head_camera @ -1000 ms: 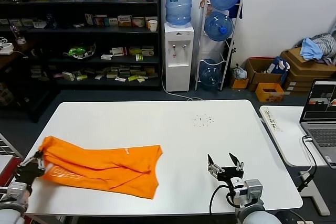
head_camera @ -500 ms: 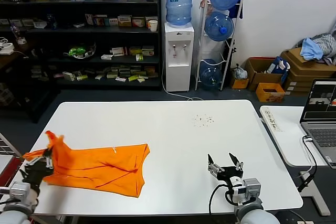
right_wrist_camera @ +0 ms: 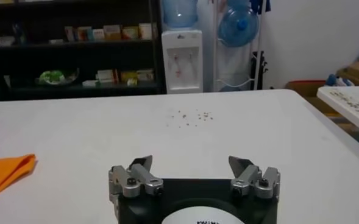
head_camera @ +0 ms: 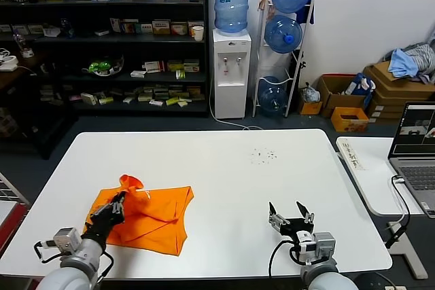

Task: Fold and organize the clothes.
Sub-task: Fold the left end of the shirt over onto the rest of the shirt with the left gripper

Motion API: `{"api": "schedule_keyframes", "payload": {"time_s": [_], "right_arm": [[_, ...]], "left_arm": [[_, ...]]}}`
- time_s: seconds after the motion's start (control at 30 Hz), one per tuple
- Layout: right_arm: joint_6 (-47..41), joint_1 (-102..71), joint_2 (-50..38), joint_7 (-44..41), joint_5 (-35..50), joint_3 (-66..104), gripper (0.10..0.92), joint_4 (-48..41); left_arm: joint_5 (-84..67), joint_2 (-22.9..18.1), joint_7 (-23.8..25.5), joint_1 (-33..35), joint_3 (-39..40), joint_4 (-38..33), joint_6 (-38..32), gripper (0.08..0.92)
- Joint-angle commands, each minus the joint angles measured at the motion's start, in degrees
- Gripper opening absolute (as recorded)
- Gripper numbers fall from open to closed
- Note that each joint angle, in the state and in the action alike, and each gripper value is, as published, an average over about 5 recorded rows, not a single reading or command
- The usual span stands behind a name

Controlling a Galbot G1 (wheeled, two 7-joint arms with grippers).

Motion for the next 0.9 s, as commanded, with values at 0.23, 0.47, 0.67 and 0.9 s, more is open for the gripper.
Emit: {"api": "schedule_keyframes", "payload": {"time_s": [0.23, 0.47, 0.67, 0.9], "right_arm": [[-0.13, 0.42, 0.87, 0.25, 0.07, -0.28, 0.823, -0.44], [-0.13, 0.79, 0.92, 0.29, 0.16, -0.44, 0.823, -0.77], [-0.16, 1.14, 1.06, 0.31, 0.20, -0.79, 0.823, -1.00], [-0.17, 1.46, 1.33, 0.33, 0.18, -1.15, 0.823, -1.32]], "left_arm": [[-1.51, -5.47, -2.12, -3.88, 8.05, -1.04, 1.95, 0.101], [-0.33, -6.54, -1.17, -3.37, 8.66, -0.33, 1.76, 0.101], [-0.77, -7.05, -0.02, -2.86, 8.69, -1.14, 1.65, 0.176], [-2.43, -6.79, -0.53, -1.49, 7.94, -4.39, 2.41, 0.374]]}}
